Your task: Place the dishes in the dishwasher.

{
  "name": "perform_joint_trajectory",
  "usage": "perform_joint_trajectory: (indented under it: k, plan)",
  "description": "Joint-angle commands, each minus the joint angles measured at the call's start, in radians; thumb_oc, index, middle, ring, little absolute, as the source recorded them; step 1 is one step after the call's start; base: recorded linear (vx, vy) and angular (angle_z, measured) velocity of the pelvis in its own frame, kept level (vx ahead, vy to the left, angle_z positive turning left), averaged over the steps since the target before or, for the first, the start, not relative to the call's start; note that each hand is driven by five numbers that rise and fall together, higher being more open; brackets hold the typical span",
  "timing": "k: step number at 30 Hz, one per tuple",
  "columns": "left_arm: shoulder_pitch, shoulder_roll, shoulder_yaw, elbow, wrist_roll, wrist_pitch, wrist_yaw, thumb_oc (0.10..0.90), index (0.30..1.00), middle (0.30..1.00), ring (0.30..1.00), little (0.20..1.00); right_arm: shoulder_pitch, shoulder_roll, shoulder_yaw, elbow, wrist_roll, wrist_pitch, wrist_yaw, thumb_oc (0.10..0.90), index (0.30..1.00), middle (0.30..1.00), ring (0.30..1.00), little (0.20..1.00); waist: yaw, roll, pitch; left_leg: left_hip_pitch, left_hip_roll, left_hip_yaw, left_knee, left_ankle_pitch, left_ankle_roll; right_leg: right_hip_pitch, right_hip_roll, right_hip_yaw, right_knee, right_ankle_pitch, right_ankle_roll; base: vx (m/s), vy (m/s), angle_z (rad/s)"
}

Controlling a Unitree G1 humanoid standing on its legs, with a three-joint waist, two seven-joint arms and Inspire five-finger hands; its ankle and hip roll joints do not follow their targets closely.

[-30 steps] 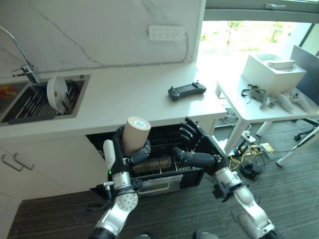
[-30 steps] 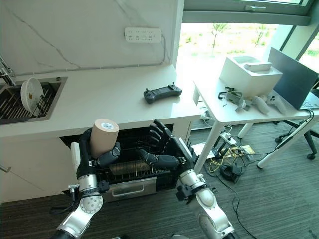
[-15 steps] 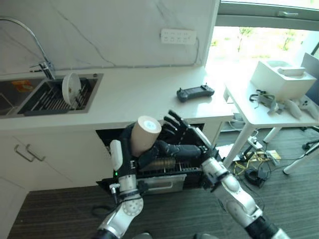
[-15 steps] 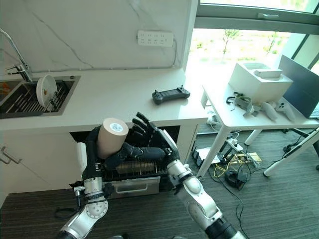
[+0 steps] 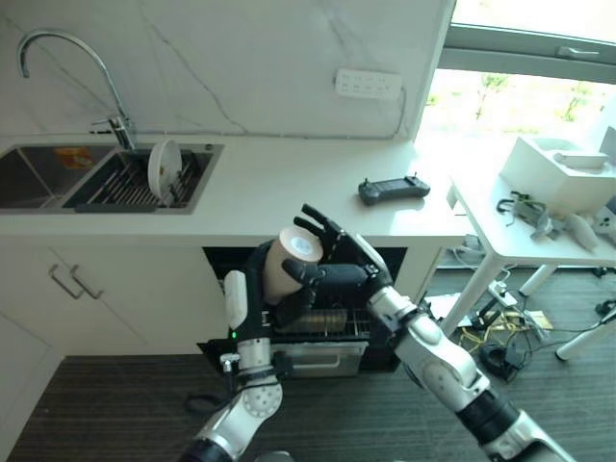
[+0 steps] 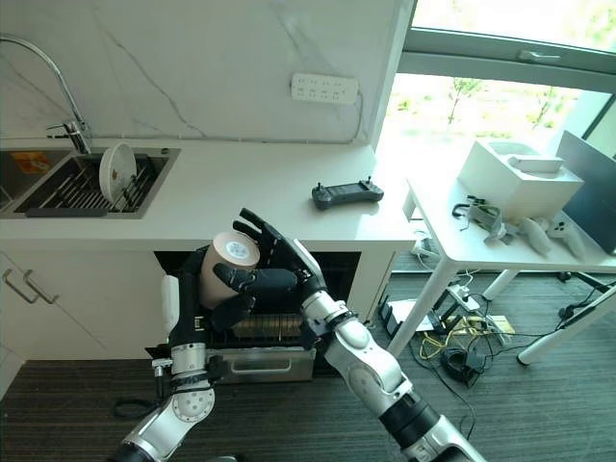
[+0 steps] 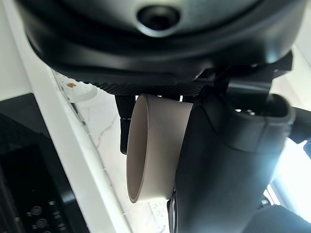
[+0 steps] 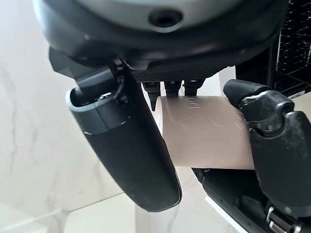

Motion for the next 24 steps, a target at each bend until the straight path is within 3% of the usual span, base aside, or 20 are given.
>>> perform_joint_trajectory:
  k: [1, 24]
  plan:
    - [-0.167, -0.022, -0.047, -0.042, 0.044, -0.134, 0.032, 0.4, 0.3, 0.3, 0.3, 0.3, -0.145, 0.066, -0.042, -0.017, 0.041, -0.054, 0.01, 0.8, 0.9, 0.9, 0.9, 0.9, 0.021, 0.001, -0.011, 0.028, -0.014, -0.04, 0.042, -0.23, 0.032, 0.045, -0.005, -0.048, 0.014, -0.174, 0.022, -0.01, 0.003, 0.07]
    - [-0.214, -0.037, -0.052, -0.054, 0.01, -0.133, 0.02, 0.4, 0.3, 0.3, 0.3, 0.3, -0.153, 0.103, 0.027, 0.081, -0.005, -0.021, 0.031, 0.8, 0.9, 0.9, 0.9, 0.9, 0.036, -0.003, 0.002, 0.023, -0.021, -0.056, 0.042, -0.224, 0.034, 0.048, -0.008, -0.061, 0.014, -0.171, 0.017, 0.0, -0.003, 0.03]
